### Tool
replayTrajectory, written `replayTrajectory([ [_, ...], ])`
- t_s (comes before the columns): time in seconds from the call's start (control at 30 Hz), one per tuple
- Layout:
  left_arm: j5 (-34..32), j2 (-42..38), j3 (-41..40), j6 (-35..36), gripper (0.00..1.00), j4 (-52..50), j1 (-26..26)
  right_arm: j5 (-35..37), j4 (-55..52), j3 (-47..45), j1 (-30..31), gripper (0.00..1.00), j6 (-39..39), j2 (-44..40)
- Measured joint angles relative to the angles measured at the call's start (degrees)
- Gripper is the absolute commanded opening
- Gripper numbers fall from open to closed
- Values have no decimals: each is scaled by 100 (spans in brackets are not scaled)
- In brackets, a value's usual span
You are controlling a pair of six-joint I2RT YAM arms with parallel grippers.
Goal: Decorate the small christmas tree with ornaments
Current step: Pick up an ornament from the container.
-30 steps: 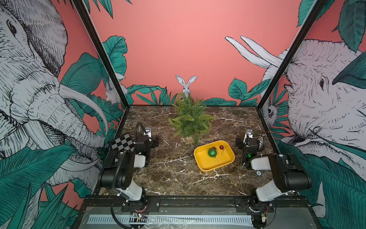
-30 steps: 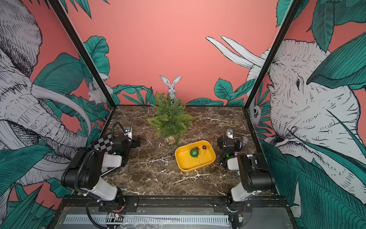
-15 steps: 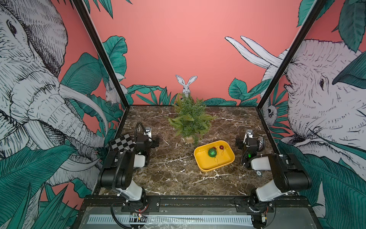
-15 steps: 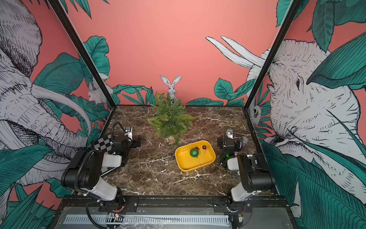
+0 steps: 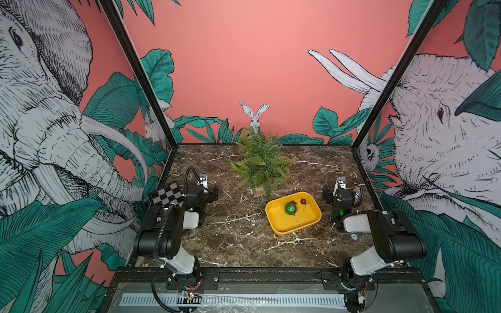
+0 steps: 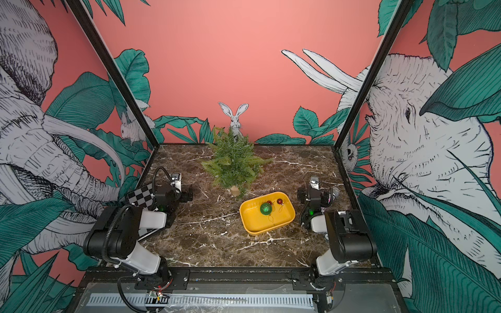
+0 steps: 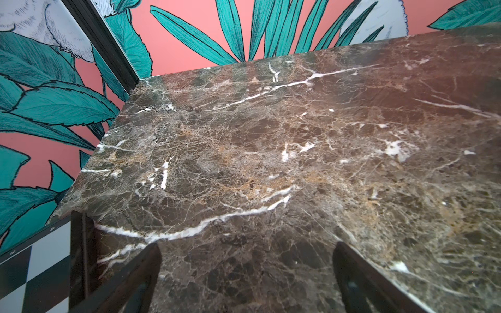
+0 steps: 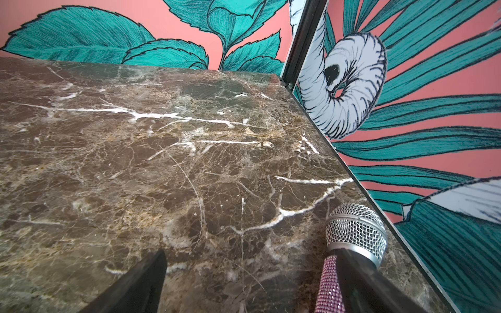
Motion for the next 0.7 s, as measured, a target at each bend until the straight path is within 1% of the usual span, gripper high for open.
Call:
replayTrajectory([
  [0.1,-33,0,0,-2,100,0,0,24,-37,0,0,99,7,-31],
  [0.17,-260,-52,42,-46,100,-188,-4,33,-190,-20,26,99,-13,-236],
  [0.23,-501,-249,289,-101,100,-881,-2,101,-581,-31,72,99,-31,-745],
  [0.3,-680,-450,756,-140,100,-1532,-4,136,-1285,98,118,99,59,-1532],
  [0.4,-927,-828,1235,-367,100,-2006,-13,-90,-2363,680,142,99,330,-2330],
  [0.47,-975,-1130,1294,-612,100,-2223,-17,-323,-2979,1080,155,99,603,-2680],
  [0.53,-887,-1368,1322,-986,100,-2498,-17,-623,-3598,1340,153,99,1088,-2986],
  [0.6,-723,-1513,1351,-1694,100,-2848,13,-1165,-4083,1399,103,99,1652,-3265],
  [0.63,-518,-1534,1353,-1996,98,-2959,37,-1488,-4229,1379,76,96,1853,-3340],
  [0.67,-249,-1530,1353,-2262,91,-3027,66,-1882,-4404,1379,70,87,2046,-3357],
  [0.7,81,-1508,1353,-2520,86,-3086,87,-2168,-4601,1405,55,81,2210,-3320],
])
